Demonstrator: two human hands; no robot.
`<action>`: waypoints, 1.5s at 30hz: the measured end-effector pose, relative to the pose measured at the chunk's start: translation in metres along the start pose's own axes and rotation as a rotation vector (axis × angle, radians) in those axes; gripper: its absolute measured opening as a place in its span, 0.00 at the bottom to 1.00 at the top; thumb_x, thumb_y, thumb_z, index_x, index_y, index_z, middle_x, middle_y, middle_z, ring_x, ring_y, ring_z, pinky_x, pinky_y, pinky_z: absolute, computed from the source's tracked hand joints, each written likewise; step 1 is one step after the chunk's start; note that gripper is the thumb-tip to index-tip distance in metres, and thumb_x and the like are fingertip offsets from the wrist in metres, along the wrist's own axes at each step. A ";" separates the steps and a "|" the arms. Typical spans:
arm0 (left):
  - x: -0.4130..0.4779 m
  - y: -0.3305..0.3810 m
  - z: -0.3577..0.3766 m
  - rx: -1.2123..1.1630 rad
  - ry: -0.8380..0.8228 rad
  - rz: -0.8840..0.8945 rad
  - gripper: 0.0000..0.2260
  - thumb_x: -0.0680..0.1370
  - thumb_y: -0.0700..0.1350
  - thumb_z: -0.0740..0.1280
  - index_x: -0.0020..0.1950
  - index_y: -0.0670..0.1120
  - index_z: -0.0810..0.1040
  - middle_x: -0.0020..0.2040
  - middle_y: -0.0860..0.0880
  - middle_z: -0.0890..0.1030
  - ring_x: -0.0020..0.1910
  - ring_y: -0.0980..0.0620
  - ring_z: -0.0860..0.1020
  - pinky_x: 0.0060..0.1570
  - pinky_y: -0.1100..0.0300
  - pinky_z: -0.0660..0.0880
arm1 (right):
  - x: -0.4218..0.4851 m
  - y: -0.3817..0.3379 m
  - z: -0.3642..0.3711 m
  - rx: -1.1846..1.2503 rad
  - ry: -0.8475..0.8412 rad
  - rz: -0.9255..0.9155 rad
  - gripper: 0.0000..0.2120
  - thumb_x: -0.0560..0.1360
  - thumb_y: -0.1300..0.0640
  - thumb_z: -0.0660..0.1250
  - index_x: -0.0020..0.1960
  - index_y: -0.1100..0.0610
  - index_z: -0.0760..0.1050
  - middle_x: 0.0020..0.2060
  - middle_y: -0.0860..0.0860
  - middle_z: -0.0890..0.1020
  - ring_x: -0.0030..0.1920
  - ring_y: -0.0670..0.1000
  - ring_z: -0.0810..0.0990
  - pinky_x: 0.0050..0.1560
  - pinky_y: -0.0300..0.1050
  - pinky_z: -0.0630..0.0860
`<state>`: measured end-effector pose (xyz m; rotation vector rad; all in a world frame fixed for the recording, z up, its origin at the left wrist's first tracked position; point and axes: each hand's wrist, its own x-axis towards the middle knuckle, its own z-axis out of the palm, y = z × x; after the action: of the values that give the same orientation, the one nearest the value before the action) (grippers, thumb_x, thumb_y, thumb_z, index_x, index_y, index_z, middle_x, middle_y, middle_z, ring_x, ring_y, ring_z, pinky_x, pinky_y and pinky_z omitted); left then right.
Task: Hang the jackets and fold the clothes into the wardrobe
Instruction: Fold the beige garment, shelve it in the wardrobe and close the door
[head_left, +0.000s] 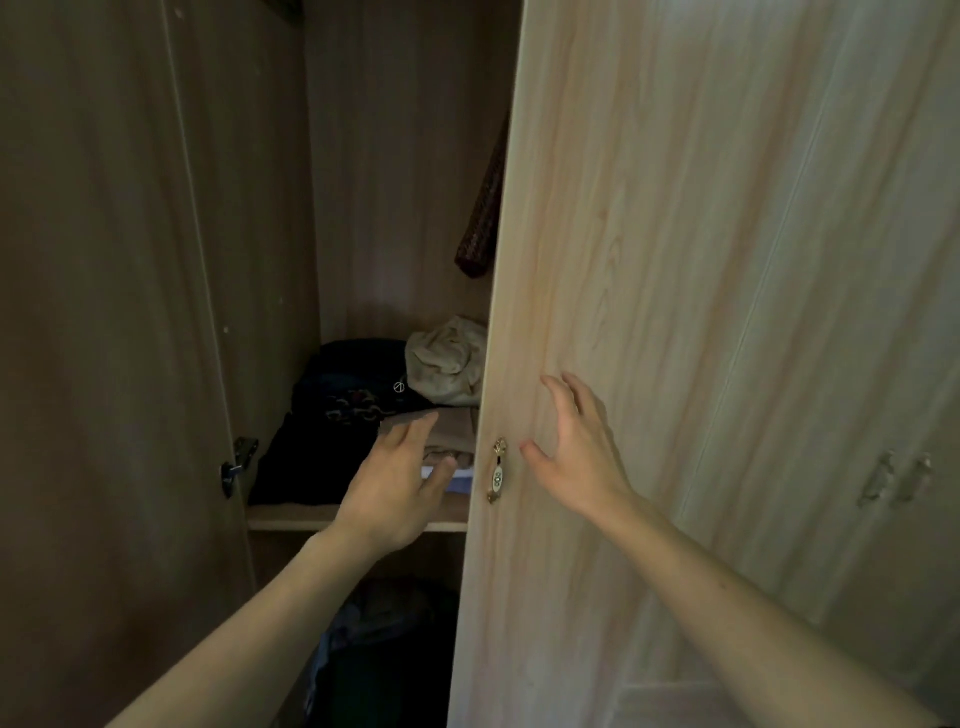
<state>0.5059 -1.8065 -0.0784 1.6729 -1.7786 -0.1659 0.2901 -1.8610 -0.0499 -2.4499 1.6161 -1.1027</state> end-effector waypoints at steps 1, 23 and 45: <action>-0.006 0.003 -0.001 0.012 -0.005 0.005 0.28 0.82 0.58 0.59 0.80 0.53 0.57 0.77 0.50 0.64 0.75 0.48 0.62 0.71 0.51 0.66 | -0.005 0.001 -0.001 0.002 -0.014 -0.009 0.38 0.75 0.47 0.69 0.78 0.50 0.53 0.78 0.52 0.55 0.77 0.54 0.55 0.75 0.55 0.61; -0.147 0.037 -0.179 0.526 0.336 -0.033 0.19 0.79 0.57 0.59 0.69 0.54 0.72 0.73 0.53 0.68 0.70 0.49 0.66 0.63 0.50 0.72 | -0.048 -0.142 0.014 0.404 -0.164 -0.427 0.38 0.78 0.42 0.64 0.80 0.52 0.49 0.78 0.48 0.58 0.77 0.49 0.55 0.75 0.48 0.59; -0.195 -0.083 -0.315 0.074 0.485 -0.077 0.16 0.70 0.59 0.59 0.53 0.53 0.66 0.46 0.57 0.78 0.38 0.55 0.77 0.39 0.57 0.68 | -0.074 -0.305 0.045 0.248 -0.113 -0.406 0.37 0.76 0.45 0.68 0.78 0.51 0.54 0.76 0.48 0.60 0.76 0.49 0.58 0.73 0.51 0.64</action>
<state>0.7363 -1.5304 0.0436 1.6603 -1.3701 0.2561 0.5441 -1.6744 -0.0123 -2.6713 0.9089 -1.0962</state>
